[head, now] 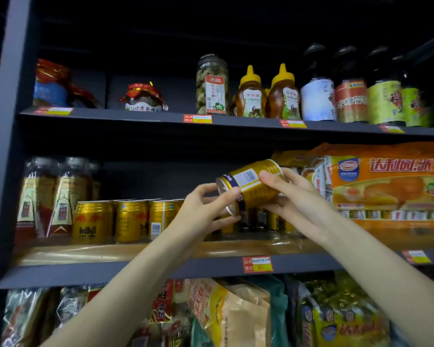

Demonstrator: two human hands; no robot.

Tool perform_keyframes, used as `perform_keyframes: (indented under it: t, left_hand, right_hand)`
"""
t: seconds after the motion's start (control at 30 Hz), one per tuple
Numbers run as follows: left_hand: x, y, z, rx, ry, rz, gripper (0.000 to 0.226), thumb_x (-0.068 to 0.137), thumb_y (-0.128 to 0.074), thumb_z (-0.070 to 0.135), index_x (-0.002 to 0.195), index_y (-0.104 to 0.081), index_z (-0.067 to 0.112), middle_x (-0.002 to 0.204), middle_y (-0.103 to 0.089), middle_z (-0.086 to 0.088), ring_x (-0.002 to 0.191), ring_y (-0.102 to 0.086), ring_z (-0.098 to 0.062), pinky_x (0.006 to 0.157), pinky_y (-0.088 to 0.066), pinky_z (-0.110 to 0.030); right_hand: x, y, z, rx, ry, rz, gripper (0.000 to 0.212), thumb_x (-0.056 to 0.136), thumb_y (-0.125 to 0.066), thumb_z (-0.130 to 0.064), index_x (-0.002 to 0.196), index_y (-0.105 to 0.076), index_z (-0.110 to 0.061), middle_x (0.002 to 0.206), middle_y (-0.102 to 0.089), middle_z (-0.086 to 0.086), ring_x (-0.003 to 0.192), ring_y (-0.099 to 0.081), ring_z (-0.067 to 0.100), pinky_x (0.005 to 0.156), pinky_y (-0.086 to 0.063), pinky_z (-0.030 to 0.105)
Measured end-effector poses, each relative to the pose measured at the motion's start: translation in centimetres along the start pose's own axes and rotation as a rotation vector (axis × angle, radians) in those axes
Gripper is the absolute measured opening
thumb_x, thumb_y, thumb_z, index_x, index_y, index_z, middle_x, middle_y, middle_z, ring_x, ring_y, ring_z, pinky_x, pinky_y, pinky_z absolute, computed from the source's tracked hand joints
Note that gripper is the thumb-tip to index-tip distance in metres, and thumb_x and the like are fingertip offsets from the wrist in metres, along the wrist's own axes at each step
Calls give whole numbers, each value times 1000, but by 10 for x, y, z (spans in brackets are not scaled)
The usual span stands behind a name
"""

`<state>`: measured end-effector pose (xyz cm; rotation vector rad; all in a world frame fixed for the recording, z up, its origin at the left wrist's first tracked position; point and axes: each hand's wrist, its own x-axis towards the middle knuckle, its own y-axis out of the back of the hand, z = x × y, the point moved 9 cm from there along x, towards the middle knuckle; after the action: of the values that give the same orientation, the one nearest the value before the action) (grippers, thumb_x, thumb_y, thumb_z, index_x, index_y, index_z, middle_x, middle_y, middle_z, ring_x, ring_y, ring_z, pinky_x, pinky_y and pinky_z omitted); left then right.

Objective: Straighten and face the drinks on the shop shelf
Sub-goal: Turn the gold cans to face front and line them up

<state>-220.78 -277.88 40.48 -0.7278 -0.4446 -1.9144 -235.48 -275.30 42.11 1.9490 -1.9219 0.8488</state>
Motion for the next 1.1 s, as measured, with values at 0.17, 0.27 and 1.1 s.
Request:
perform_keyframes:
  t: [0.17,0.27,1.1]
  left_hand:
    - [-10,-1,48,602,-458,88,67,69,-79,25,126,-47,32,119,-51,15,109,-54,0,86,-49,-16]
    - [-15,-15,60,685,-585,-14,74,69,-81,17,132,-43,30,127,-49,19,117,-47,3,90,-46,-15]
    - [4,33,19,1008,-349,67,41,89,-59,26,128,-47,28,128,-48,14,118,-39,4,96,-28,-11]
  right_hand:
    - [-6,0,13,30,-205,-87,47,78,-66,-26,123,-56,-17,120,-61,21,100,-67,35,85,-56,42]
    - [-14,0,30,196,-350,-76,50,78,-64,-32,123,-54,-14,110,-62,34,95,-67,42,78,-59,40]
    - [-17,-10,-23,-835,666,8,88,67,-83,-11,122,-29,-54,126,-32,-41,118,-33,-22,93,-33,-1]
